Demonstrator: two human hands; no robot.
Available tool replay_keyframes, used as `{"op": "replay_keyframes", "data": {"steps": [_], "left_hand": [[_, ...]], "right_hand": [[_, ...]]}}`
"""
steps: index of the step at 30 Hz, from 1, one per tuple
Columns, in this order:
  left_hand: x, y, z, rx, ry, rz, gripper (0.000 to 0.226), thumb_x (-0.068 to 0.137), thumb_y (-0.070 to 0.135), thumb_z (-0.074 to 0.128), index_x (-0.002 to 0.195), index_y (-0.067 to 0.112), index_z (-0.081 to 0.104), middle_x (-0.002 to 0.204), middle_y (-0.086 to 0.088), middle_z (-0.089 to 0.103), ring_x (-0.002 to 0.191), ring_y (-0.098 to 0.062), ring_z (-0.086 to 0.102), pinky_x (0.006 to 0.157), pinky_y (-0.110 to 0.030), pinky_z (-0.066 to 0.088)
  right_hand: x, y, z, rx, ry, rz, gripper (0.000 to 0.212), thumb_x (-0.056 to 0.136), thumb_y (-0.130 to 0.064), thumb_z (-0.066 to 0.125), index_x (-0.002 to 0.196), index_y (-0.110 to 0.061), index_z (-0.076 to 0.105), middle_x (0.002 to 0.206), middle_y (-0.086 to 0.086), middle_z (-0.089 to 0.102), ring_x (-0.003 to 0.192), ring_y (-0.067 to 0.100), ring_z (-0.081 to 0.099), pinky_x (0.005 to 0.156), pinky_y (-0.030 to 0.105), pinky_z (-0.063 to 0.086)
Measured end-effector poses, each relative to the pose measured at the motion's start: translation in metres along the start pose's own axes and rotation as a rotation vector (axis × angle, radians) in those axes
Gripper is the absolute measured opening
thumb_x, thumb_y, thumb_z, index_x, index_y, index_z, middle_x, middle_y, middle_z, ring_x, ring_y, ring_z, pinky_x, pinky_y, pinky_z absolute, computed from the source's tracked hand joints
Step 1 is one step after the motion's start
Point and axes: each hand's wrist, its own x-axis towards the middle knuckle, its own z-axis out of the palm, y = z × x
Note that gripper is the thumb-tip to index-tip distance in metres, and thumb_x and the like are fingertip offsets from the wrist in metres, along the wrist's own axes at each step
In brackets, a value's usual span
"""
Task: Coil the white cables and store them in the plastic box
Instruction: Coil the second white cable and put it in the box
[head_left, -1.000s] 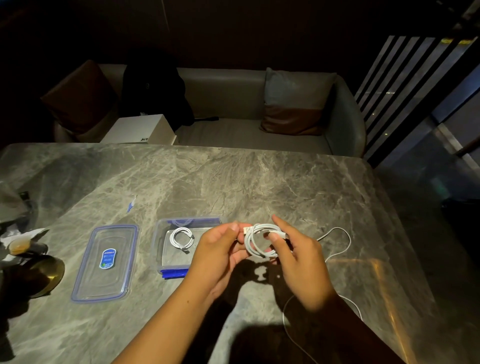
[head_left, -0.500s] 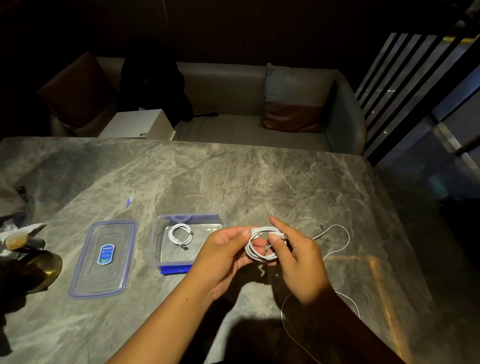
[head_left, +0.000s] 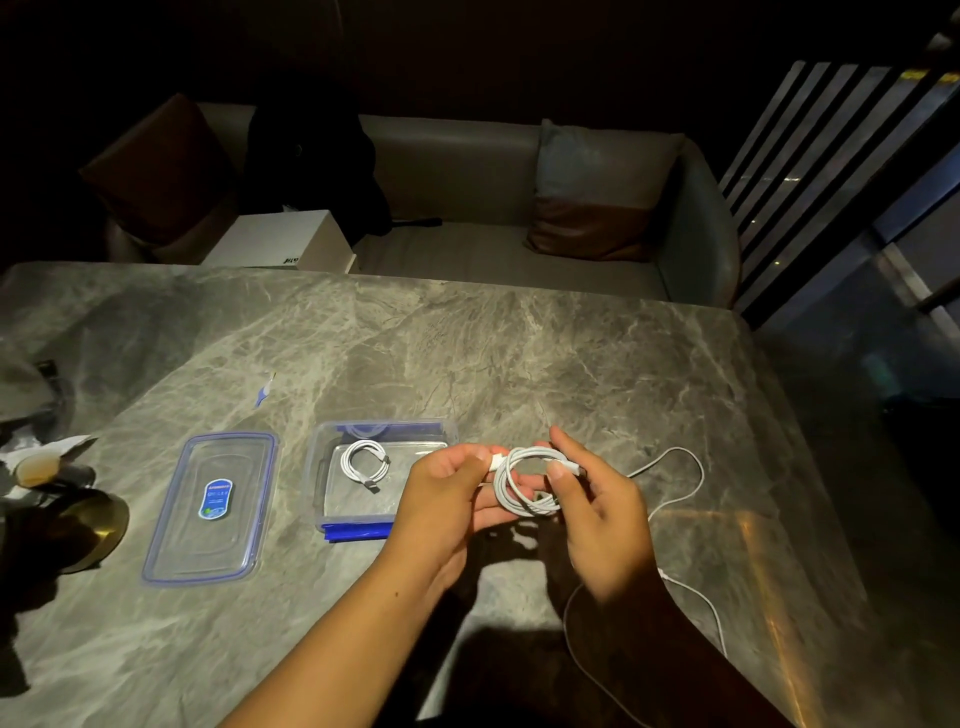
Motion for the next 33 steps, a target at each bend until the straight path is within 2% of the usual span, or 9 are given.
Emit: {"op": "replay_keyframes", "data": {"steps": [2, 5, 9, 14, 17, 20, 23, 27, 33], "left_hand": [[0.0, 0.0, 0.001, -0.012, 0.015, 0.008, 0.025, 0.102, 0.008, 0.042, 0.093, 0.002, 0.064, 0.078, -0.014, 0.075, 0.067, -0.023, 0.073, 0.064, -0.034, 0.06], [0.001, 0.0, 0.001, -0.044, 0.04, 0.019, 0.023, 0.101, 0.007, 0.042, 0.092, 0.004, 0.063, 0.076, -0.013, 0.074, 0.066, -0.022, 0.072, 0.061, -0.031, 0.058], [0.0, -0.002, 0.001, -0.075, 0.066, 0.012, 0.021, 0.1, 0.005, 0.041, 0.092, 0.004, 0.061, 0.074, -0.014, 0.073, 0.063, -0.022, 0.07, 0.065, -0.034, 0.057], [0.002, -0.001, -0.002, 0.004, 0.058, 0.078, 0.018, 0.099, 0.009, 0.049, 0.085, 0.004, 0.059, 0.068, -0.011, 0.067, 0.055, -0.015, 0.065, 0.059, -0.029, 0.057], [0.003, 0.0, -0.003, -0.028, 0.072, 0.074, 0.018, 0.102, 0.012, 0.047, 0.088, 0.004, 0.055, 0.065, -0.01, 0.069, 0.051, -0.018, 0.066, 0.051, -0.027, 0.056], [0.004, -0.004, 0.003, -0.109, 0.078, 0.035, 0.015, 0.102, 0.013, 0.047, 0.09, 0.006, 0.054, 0.071, -0.013, 0.071, 0.056, -0.022, 0.068, 0.059, -0.034, 0.057], [0.005, -0.006, 0.004, -0.097, 0.071, 0.038, 0.016, 0.102, 0.013, 0.046, 0.089, 0.007, 0.054, 0.074, -0.015, 0.07, 0.057, -0.023, 0.069, 0.059, -0.033, 0.056], [0.006, -0.006, 0.003, 0.006, 0.042, 0.105, 0.008, 0.096, 0.011, 0.059, 0.09, 0.006, 0.06, 0.066, -0.006, 0.069, 0.058, -0.015, 0.068, 0.056, -0.029, 0.057], [0.009, -0.008, -0.003, 0.116, 0.016, 0.119, 0.012, 0.085, 0.009, 0.073, 0.094, 0.003, 0.068, 0.071, -0.01, 0.071, 0.065, -0.021, 0.07, 0.064, -0.034, 0.057]], "right_hand": [[0.001, -0.002, 0.001, 0.047, 0.0, 0.024, 0.036, 0.099, -0.011, 0.056, 0.126, -0.034, 0.061, 0.112, -0.008, 0.075, 0.107, 0.007, 0.07, 0.093, 0.027, 0.055], [0.002, -0.006, 0.003, 0.254, -0.027, 0.119, 0.033, 0.099, -0.003, 0.051, 0.123, -0.024, 0.061, 0.096, -0.004, 0.079, 0.095, 0.013, 0.075, 0.077, 0.021, 0.057], [0.002, -0.007, 0.006, 0.425, -0.039, 0.251, 0.027, 0.1, -0.003, 0.05, 0.119, -0.016, 0.066, 0.099, 0.012, 0.078, 0.093, 0.026, 0.076, 0.073, 0.03, 0.059], [0.003, 0.002, 0.005, 0.107, -0.021, 0.054, 0.031, 0.098, -0.005, 0.055, 0.113, -0.029, 0.068, 0.103, 0.0, 0.078, 0.097, 0.015, 0.074, 0.086, 0.029, 0.057], [0.003, 0.0, 0.004, 0.201, -0.072, 0.078, 0.033, 0.099, -0.004, 0.053, 0.119, -0.026, 0.067, 0.103, 0.001, 0.078, 0.095, 0.016, 0.075, 0.079, 0.027, 0.058], [0.002, -0.004, 0.003, 0.298, -0.044, 0.12, 0.029, 0.1, -0.003, 0.05, 0.116, -0.019, 0.069, 0.098, 0.007, 0.078, 0.089, 0.022, 0.076, 0.069, 0.028, 0.059], [0.001, -0.002, 0.004, 0.226, -0.005, 0.079, 0.03, 0.101, -0.006, 0.05, 0.11, -0.025, 0.07, 0.097, 0.006, 0.078, 0.088, 0.023, 0.076, 0.073, 0.035, 0.059], [0.003, 0.005, 0.002, 0.066, 0.017, 0.007, 0.028, 0.1, -0.01, 0.054, 0.117, -0.026, 0.07, 0.102, -0.004, 0.077, 0.099, 0.015, 0.073, 0.092, 0.039, 0.056], [0.008, 0.005, 0.003, 0.065, -0.01, 0.034, 0.03, 0.1, -0.011, 0.054, 0.116, -0.033, 0.068, 0.095, -0.007, 0.078, 0.09, 0.013, 0.073, 0.088, 0.034, 0.055]]}}
